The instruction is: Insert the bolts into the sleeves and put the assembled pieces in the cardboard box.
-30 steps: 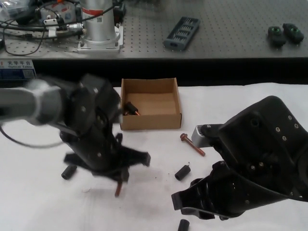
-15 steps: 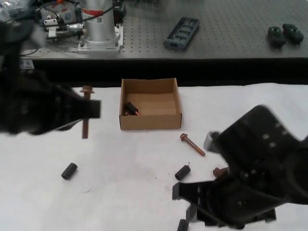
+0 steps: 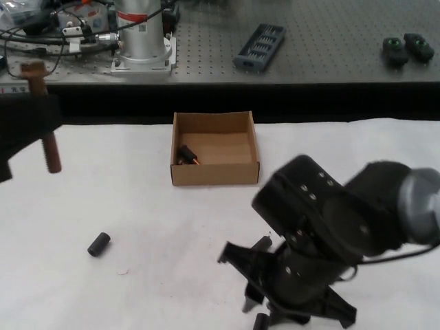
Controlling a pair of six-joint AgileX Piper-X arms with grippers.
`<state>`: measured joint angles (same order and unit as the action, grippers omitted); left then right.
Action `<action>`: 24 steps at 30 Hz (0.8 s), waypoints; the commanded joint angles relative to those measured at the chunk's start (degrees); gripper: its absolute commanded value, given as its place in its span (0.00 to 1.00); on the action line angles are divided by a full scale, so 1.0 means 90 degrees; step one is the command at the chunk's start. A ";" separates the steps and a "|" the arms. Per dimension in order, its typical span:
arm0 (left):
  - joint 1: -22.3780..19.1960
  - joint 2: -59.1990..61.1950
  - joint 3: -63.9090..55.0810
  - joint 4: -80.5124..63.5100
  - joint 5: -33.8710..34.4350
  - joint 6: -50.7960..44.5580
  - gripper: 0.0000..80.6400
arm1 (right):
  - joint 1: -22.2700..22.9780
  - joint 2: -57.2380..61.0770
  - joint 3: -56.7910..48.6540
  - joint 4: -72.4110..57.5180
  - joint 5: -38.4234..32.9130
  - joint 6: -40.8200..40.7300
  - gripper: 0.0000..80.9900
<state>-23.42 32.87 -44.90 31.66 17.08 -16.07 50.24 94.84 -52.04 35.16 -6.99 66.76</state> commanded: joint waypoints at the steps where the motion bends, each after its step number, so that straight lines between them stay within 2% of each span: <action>1: 0.0007 -0.0081 -0.0009 0.0314 0.0038 0.0207 0.01 | -0.0007 0.0261 -0.0545 0.0329 0.0438 0.0367 0.35; 10: 0.0007 -0.0081 -0.0009 0.0551 0.0038 0.0349 0.01 | -0.0007 0.0375 -0.0614 0.1239 0.0407 0.0367 0.35; 24: 0.0007 -0.0081 -0.0009 0.0551 0.0038 0.0349 0.01 | 0.0123 0.0403 -0.0614 0.0693 0.0286 0.0398 0.35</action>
<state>-23.42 32.49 -44.75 37.15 17.32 -13.37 50.76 98.14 -56.96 43.44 -3.91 69.91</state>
